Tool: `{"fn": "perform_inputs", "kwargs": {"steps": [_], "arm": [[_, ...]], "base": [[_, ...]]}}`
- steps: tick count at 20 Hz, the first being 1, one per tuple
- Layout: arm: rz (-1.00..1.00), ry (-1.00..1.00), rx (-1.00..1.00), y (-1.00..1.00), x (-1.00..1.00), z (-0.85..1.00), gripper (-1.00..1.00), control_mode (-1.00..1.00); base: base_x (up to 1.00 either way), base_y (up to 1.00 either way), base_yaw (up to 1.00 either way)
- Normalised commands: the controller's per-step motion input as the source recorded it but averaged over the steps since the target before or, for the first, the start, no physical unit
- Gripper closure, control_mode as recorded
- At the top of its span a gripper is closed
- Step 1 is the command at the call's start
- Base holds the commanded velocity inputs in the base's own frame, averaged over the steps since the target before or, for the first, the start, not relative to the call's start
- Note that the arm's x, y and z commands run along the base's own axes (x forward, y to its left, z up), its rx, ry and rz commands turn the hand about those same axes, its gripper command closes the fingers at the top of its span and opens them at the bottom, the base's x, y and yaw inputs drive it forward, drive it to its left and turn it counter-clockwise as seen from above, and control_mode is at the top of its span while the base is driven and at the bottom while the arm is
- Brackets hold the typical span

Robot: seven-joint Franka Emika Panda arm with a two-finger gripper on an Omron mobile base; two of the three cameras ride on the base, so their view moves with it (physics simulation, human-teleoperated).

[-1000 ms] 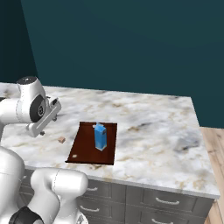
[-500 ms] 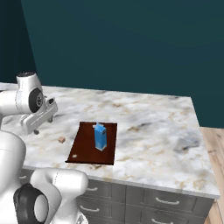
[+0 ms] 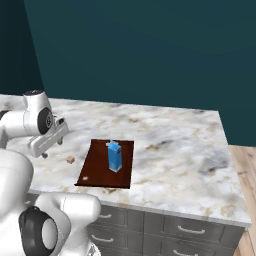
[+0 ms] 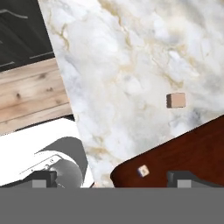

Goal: Take out the milk from the fridge and place it on the tray on the counter. Then take the sugar cube near the tray and place it in the tray.

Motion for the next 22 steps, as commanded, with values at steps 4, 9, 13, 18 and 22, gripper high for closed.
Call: {"fn": "perform_inputs", "kwargs": {"steps": [4, 9, 13, 18, 22], "arm": [[0.0, 0.04, 0.0, 0.17, 0.39, -0.36, -1.0, -1.0], [0.0, 0.03, 0.0, 0.07, 0.37, -0.27, -1.0, -1.0], [0.0, 0.0, 0.0, 0.0, 0.25, -0.3, -1.0, -1.0], [0.0, 0.0, 0.0, 0.0, 0.14, -0.25, -1.0, -1.0], [0.0, 0.0, 0.0, 0.03, 0.25, -0.26, -1.0, -1.0]], "base": [[0.0, 0.0, 0.0], [0.0, 0.0, 0.0], [0.0, 0.0, 0.0], [0.0, 0.0, 0.0], [0.0, 0.0, 0.0]]}}
